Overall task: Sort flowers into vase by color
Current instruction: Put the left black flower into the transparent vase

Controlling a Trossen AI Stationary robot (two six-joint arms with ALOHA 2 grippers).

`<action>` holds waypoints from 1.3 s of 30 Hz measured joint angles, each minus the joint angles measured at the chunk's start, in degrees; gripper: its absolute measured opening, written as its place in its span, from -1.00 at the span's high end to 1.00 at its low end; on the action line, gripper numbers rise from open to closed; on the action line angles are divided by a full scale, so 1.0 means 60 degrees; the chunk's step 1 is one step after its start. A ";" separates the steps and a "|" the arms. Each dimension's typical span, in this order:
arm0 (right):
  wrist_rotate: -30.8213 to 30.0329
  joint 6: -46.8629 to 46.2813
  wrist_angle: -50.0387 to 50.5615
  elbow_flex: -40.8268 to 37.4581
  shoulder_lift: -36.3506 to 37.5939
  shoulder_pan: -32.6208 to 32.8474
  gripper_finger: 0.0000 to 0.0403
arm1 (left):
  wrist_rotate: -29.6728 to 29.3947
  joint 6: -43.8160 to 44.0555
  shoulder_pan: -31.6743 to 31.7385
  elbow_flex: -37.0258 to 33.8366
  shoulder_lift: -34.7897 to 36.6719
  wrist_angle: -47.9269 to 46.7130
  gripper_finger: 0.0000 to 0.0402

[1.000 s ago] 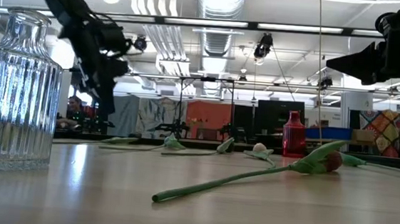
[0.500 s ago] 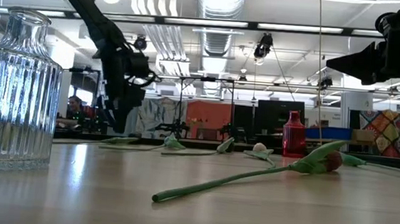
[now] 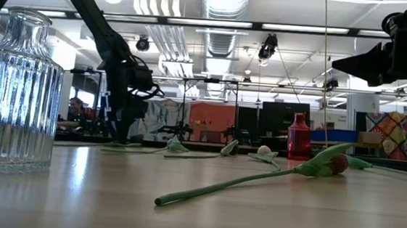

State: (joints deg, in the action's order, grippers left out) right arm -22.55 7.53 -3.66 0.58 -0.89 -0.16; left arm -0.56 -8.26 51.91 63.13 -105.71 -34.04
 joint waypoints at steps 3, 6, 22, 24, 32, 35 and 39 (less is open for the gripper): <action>0.0000 0.0000 0.0000 0.0004 -0.0002 0.0002 0.95 | -0.0073 -0.0242 -0.0009 -0.0007 0.0057 -0.0016 0.61; 0.0000 0.0000 0.0000 0.0004 -0.0002 0.0002 0.95 | -0.0060 -0.0363 -0.0005 -0.0025 0.0256 -0.0086 0.88; 0.0000 0.0000 0.0000 0.0004 -0.0001 0.0001 0.95 | 0.1044 0.1093 -0.1360 -0.2695 0.5334 0.4211 1.00; 0.0000 0.0000 0.0000 0.0002 0.0000 0.0004 0.95 | 0.1057 0.1448 -0.1758 -0.3333 0.6152 0.5230 1.00; 0.0000 0.0000 0.0000 0.0003 0.0000 0.0002 0.95 | 0.1224 0.2671 -0.3543 -0.4958 0.8456 0.8267 1.00; 0.0000 0.0000 0.0000 0.0003 -0.0002 0.0000 0.95 | 0.1213 0.2593 -0.4221 -0.5247 0.8957 0.8885 1.00; 0.0000 0.0000 0.0000 0.0004 -0.0004 0.0004 0.95 | 0.1029 0.2430 -0.5030 -0.5366 0.9304 0.9138 1.00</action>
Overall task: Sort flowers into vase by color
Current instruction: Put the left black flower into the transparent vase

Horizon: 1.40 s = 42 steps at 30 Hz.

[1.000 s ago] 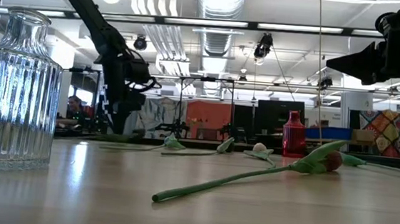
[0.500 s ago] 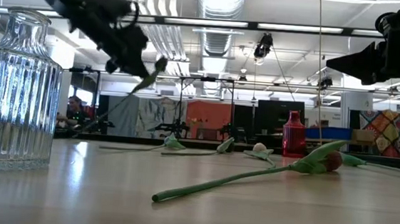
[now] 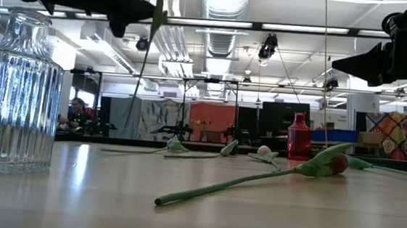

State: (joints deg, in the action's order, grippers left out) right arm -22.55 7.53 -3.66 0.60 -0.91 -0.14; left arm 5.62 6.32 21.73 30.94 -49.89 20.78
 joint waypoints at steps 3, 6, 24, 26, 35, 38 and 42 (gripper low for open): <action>0.0000 0.0000 0.0000 -0.0004 0.0000 0.0000 0.95 | -0.0111 -0.0321 -0.0625 0.0000 0.0083 0.0091 1.00; 0.0000 0.0000 0.0000 -0.0001 0.0004 -0.0003 0.95 | -0.0107 -0.0409 -0.1238 0.0000 0.0070 0.0630 1.00; 0.0000 0.0000 -0.0001 0.0000 0.0001 -0.0003 0.95 | -0.2750 -0.0997 -0.6158 0.0305 -0.0236 0.1802 1.00; 0.0000 0.0000 0.0000 0.0000 0.0002 -0.0004 0.95 | -0.3228 -0.0994 -0.6505 0.0555 -0.0117 0.1117 1.00; 0.0000 0.0000 0.0000 0.0000 0.0000 -0.0003 0.95 | -0.5595 -0.0977 -0.8128 0.2203 -0.0371 -0.1511 1.00; 0.0000 0.0000 0.0000 0.0000 0.0004 -0.0004 0.95 | -0.6300 -0.1094 -0.8721 0.2842 -0.0681 -0.1727 1.00; 0.0000 0.0000 0.0000 0.0000 0.0004 -0.0004 0.95 | -0.7578 -0.1328 -0.9586 0.3777 -0.1266 -0.1993 1.00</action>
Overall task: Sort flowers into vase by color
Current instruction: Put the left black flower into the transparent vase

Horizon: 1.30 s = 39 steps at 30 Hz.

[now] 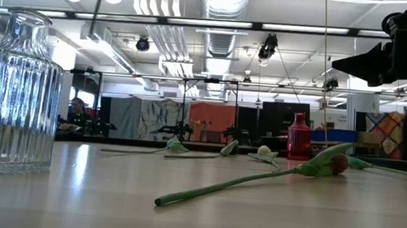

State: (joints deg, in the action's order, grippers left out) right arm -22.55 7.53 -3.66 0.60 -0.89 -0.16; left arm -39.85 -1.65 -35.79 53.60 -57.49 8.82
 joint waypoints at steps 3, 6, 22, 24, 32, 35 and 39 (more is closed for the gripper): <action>0.0000 0.0000 0.0000 -0.0003 -0.0001 0.0002 0.95 | -0.0919 -0.0090 -0.0666 0.0695 -0.0489 0.0021 1.00; 0.0000 0.0000 0.0000 0.0000 -0.0001 0.0002 0.95 | -0.1935 -0.0111 -0.1268 0.1285 -0.0973 0.0019 1.00; 0.0000 0.0000 0.0000 -0.0001 -0.0001 0.0002 0.95 | -0.5036 0.1471 -0.2361 0.0806 -0.1681 0.0034 1.00; 0.0000 0.0000 -0.0001 -0.0001 -0.0001 0.0000 0.95 | -0.5037 0.1588 -0.2361 0.0586 -0.1663 0.0189 1.00; 0.0000 0.0000 0.0000 0.0000 -0.0004 0.0000 0.95 | -0.5036 0.1162 -0.2477 0.0448 -0.1688 0.1307 1.00; 0.0000 0.0000 0.0000 -0.0002 -0.0002 0.0002 0.95 | -0.5043 0.0777 -0.2572 0.0452 -0.1656 0.1723 1.00; 0.0000 0.0000 0.0000 0.0000 -0.0002 0.0002 0.95 | -0.5037 0.0769 -0.2671 0.0452 -0.1682 0.1821 1.00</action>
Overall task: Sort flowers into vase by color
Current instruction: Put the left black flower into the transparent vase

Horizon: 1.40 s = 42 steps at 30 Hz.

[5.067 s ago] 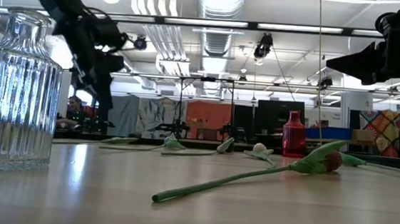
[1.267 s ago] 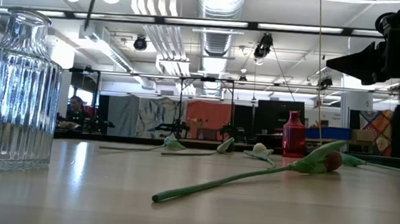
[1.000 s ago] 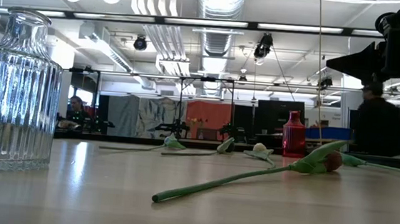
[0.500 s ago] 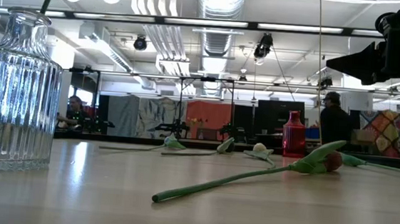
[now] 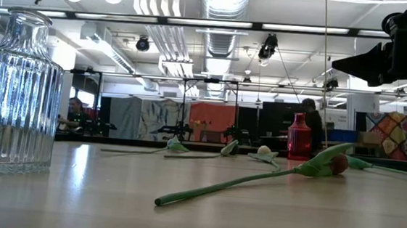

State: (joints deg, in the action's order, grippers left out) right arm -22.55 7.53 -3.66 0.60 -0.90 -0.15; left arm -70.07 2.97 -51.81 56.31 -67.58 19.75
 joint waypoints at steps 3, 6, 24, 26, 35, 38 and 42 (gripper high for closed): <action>0.0000 0.0000 0.0000 -0.0001 0.0002 0.0000 0.95 | 0.0002 0.0015 -0.0111 -0.0005 -0.0114 0.0000 1.00; 0.0000 0.0000 0.0000 -0.0003 0.0002 0.0001 0.95 | -0.0217 0.0088 -0.0195 -0.0069 -0.0228 -0.0002 1.00; 0.0000 0.0000 -0.0004 0.0000 0.0002 -0.0002 0.95 | -0.0431 0.0339 -0.0280 -0.1690 -0.0374 0.1227 1.00; 0.0000 0.0000 -0.0002 -0.0002 0.0001 -0.0001 0.95 | -0.0327 0.0144 -0.0280 -0.2017 -0.0366 0.1857 1.00; 0.0000 0.0000 -0.0004 0.0000 -0.0001 0.0001 0.95 | 0.0764 -0.1236 -0.0304 -0.3761 -0.0378 0.5582 1.00; 0.0000 0.0000 0.0000 0.0000 0.0002 -0.0002 0.95 | 0.1171 -0.1898 -0.0317 -0.4226 -0.0378 0.6484 1.00; 0.0000 0.0000 -0.0003 0.0000 -0.0001 -0.0002 0.95 | 0.1551 -0.2207 -0.0317 -0.4607 -0.0378 0.6530 1.00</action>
State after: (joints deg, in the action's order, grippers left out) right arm -22.55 7.53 -3.68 0.60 -0.91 -0.16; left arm -60.77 -10.27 -53.71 28.67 -69.84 58.93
